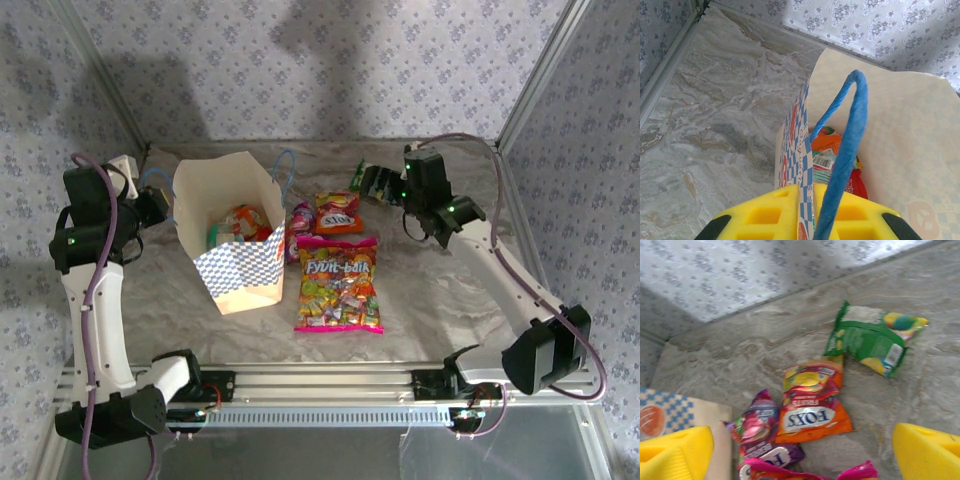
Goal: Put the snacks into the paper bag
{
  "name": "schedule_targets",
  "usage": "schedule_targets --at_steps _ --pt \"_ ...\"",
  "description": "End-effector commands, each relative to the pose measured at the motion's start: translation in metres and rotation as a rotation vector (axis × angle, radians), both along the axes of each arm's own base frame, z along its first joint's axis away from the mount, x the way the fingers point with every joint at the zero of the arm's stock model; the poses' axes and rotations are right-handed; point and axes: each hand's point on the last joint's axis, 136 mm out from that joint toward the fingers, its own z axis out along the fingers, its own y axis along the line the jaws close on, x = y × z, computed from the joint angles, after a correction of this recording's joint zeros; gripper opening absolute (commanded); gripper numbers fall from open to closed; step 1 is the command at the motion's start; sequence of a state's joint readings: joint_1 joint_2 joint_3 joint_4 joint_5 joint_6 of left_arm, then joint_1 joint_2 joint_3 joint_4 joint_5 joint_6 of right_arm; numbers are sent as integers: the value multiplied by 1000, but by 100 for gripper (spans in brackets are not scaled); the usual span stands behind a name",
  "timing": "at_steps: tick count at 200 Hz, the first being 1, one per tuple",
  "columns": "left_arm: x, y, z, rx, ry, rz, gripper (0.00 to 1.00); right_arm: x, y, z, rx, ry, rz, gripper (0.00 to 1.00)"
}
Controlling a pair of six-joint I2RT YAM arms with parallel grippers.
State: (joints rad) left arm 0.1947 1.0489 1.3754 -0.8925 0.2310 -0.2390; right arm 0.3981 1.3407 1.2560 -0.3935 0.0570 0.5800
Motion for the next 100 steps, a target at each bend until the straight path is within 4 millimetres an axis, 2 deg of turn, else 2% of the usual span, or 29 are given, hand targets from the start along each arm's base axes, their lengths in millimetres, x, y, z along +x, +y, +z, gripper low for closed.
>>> schedule_targets --at_steps 1,42,100 --pt "2 3 -3 -6 3 25 16 9 -19 -21 20 76 -63 94" --pt "1 4 -9 5 21 27 16 25 -34 -66 97 194 -89 99" --pt "3 7 -13 20 36 29 16 45 -39 -128 177 359 -92 100"
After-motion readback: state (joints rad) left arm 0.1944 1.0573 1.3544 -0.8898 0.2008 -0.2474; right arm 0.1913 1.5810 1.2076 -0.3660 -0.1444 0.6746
